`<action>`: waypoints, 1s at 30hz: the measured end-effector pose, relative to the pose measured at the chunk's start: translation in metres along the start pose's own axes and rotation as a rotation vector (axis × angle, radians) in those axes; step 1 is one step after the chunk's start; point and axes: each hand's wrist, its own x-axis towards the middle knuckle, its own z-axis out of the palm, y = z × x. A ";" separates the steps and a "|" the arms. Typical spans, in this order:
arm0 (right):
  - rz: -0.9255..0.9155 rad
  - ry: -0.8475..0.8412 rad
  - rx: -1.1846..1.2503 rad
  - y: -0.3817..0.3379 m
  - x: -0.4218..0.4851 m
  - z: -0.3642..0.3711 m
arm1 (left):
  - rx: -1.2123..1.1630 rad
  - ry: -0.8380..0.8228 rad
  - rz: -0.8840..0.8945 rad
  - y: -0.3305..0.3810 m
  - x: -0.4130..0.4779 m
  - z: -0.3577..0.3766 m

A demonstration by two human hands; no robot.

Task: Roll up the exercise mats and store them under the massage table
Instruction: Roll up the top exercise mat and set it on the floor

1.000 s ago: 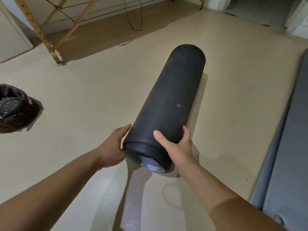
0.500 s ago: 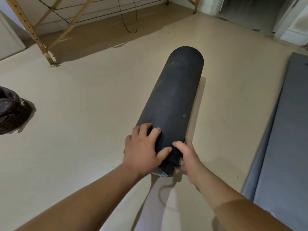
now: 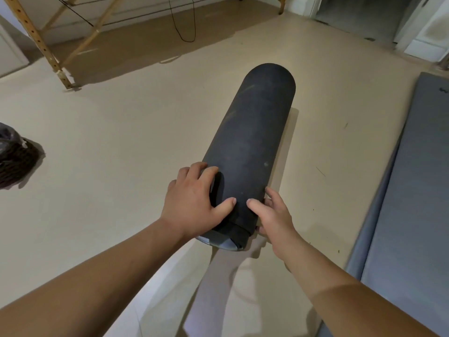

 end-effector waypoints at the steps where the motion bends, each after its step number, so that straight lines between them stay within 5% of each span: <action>1: 0.004 0.000 -0.022 -0.001 -0.002 -0.001 | -0.012 -0.024 -0.004 0.002 -0.001 0.000; 7: -0.003 0.075 -0.155 0.002 -0.004 0.009 | 0.115 -0.097 -0.065 -0.001 -0.002 0.004; 13: -0.051 -0.003 -0.170 -0.004 0.003 0.026 | -0.176 -0.150 -0.202 -0.035 0.002 0.001; 30: 0.093 0.026 -0.222 -0.003 0.008 0.016 | -0.078 0.016 -0.131 -0.030 0.002 -0.008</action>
